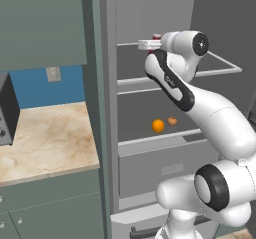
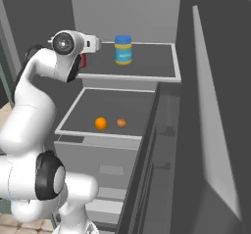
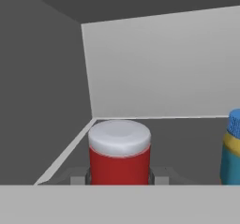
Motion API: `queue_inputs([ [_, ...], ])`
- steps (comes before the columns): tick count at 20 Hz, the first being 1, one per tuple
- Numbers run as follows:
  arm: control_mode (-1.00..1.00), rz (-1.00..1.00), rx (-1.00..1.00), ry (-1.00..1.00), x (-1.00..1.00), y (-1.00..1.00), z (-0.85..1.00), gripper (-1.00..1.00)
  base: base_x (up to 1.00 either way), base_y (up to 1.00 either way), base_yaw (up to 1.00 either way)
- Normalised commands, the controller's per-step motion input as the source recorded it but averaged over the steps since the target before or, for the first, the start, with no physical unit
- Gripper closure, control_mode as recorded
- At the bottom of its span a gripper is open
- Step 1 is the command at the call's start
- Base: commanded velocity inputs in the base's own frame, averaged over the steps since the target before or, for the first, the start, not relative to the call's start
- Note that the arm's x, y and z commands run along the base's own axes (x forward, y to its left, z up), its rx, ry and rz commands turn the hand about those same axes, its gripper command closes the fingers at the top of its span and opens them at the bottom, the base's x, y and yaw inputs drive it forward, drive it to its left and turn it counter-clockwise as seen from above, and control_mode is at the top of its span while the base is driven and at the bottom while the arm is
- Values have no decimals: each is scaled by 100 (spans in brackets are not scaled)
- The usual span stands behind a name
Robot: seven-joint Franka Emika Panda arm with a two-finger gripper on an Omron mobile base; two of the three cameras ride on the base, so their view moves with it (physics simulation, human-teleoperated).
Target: Place the ketchup and mayonnaise from the counter to the top shelf of the fridge. If the existing items in the fridge are on the top shelf, move them to other shelves.
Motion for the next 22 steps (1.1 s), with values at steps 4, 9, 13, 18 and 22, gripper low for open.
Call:
queue_inputs([
  [4, -100, 0, -1, -5, 40, 0, -37, 100, 0, 0, 0],
  [9, -100, 0, 0, -3, 43, 0, -35, 100, 0, 0, 0],
  [13, -100, 0, 0, 0, 34, 0, -37, 100, 0, 0, 0],
  [18, -100, 0, 0, 0, 24, 0, -15, 100, 0, 0, 0],
  [22, -100, 0, -2, 0, 1, 2, 0, -100, 0, 0, 0],
])
